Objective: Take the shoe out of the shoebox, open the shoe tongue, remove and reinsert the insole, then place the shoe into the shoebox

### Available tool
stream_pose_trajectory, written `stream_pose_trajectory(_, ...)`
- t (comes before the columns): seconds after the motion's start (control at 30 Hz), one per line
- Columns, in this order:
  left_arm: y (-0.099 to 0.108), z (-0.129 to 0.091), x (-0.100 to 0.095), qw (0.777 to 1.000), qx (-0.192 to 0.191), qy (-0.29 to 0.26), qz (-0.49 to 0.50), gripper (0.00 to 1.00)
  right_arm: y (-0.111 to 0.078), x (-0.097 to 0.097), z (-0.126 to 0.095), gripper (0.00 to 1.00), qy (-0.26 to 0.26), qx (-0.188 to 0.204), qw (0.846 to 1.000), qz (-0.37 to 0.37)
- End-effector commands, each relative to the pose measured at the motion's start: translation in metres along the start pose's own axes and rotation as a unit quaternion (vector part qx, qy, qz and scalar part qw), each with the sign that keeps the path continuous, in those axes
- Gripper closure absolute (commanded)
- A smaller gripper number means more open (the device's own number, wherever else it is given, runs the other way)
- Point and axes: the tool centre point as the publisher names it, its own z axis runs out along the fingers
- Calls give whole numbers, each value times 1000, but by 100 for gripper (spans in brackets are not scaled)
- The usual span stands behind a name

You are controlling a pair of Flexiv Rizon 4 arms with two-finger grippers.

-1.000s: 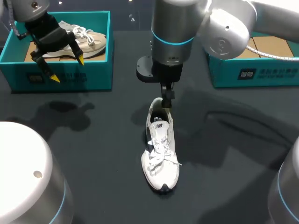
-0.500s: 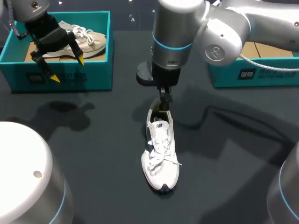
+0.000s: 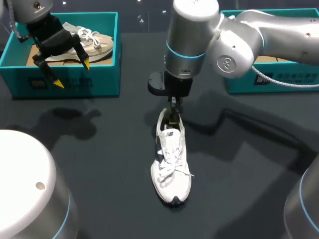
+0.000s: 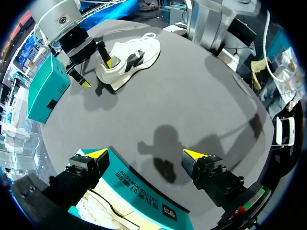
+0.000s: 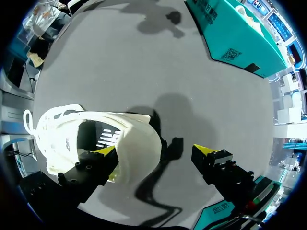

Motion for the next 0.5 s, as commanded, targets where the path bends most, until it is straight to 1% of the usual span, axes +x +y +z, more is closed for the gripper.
stream_pose_trajectory(0.03,0,0,1,1000,-1,0,0,0,2,-3,8,0,5,-1,1000,1)
stream_pose_trajectory(0.3,0,0,1,1000,-1,0,0,0,8,-2,12,0,10,1,1000,6)
stream_pose_trajectory(0.5,0,0,1,1000,-1,0,0,0,10,-4,19,0,17,5,1000,9)
